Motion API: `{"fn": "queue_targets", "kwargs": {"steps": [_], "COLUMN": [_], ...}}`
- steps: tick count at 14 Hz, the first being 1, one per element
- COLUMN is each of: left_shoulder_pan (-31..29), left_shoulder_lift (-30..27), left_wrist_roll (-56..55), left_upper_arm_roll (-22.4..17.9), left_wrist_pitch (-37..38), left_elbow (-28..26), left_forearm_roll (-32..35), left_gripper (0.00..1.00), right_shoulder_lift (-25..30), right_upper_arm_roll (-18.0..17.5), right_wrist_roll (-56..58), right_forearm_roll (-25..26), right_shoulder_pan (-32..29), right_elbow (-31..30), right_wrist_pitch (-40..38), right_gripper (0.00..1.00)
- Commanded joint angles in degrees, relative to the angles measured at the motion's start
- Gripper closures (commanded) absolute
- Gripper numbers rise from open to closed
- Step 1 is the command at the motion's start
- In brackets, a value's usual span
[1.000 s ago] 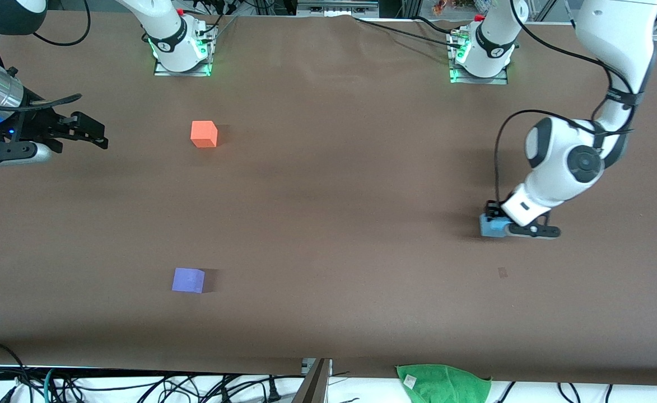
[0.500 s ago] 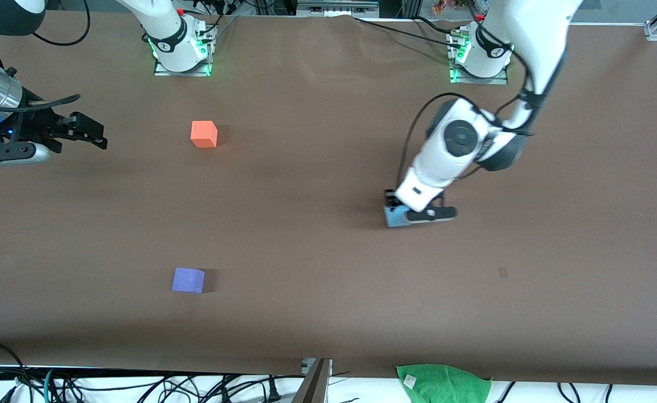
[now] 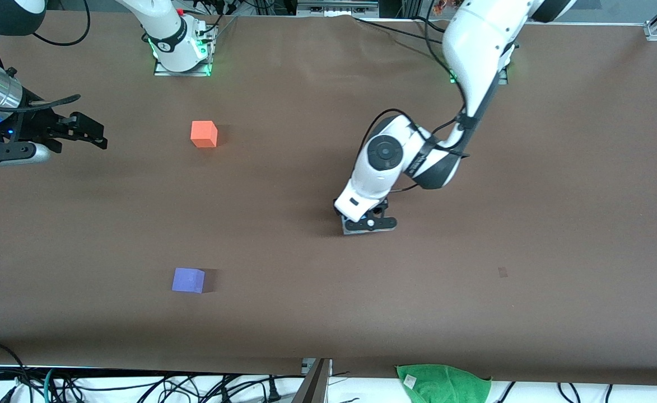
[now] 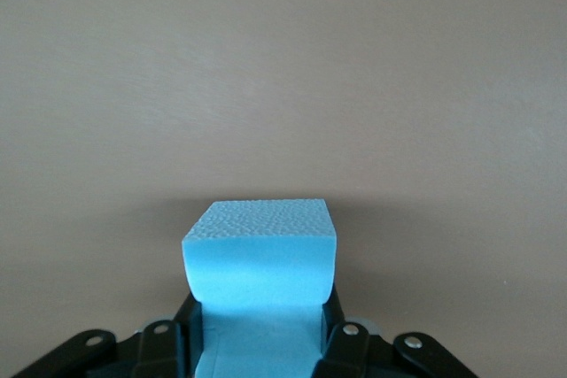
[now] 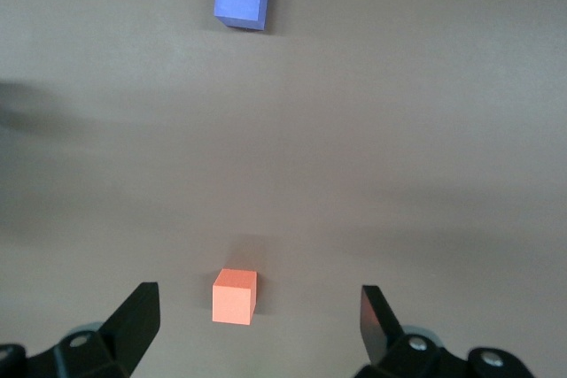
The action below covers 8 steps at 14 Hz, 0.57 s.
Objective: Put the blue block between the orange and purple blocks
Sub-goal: 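Carry the blue cube with the left gripper toward the table middle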
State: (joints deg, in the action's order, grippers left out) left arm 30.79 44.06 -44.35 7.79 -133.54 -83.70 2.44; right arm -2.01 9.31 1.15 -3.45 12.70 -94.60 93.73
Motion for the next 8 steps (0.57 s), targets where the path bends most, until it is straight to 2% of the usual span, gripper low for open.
{"fn": "queue_targets", "kwargs": {"steps": [1, 3, 4, 5, 8], "left_shoulder_pan": [2.9, 4.3, 4.6, 4.5, 3.7], "left_shoulder_lift": [5.2, 6.7, 6.7, 6.4, 4.1], "left_wrist_roll": [-1.4, -3.7, -4.2, -4.2, -3.9], "left_upper_arm_roll": [-1.4, -1.7, -2.1, -2.1, -2.5], "left_wrist_pitch": [2.0, 2.0, 2.0, 2.1, 5.6], "left_elbow": [7.1, 8.6, 8.6, 8.6, 9.7], "left_forearm_roll": [0.6, 0.5, 0.3, 0.2, -4.5], "left_gripper": [0.64, 0.64, 0.56, 0.01, 0.0], "right_shoulder_lift": [1.0, 0.9, 0.6, 0.4, -0.3], "right_upper_arm_roll": [-0.1, -0.1, -0.1, -0.1, -0.3], "right_wrist_roll": [0.5, 0.5, 0.6, 0.6, 0.5], "right_forearm_roll": [0.1, 0.1, 0.1, 0.1, 0.6], "right_shoulder_pan": [-0.2, -0.2, -0.2, -0.2, 0.0], "right_elbow": [-1.0, -1.0, -0.9, -0.4, 0.6], "right_wrist_pitch": [0.1, 0.3, 0.4, 0.3, 0.4], "right_gripper": [0.0, 0.0, 0.0, 0.0, 0.0]}}
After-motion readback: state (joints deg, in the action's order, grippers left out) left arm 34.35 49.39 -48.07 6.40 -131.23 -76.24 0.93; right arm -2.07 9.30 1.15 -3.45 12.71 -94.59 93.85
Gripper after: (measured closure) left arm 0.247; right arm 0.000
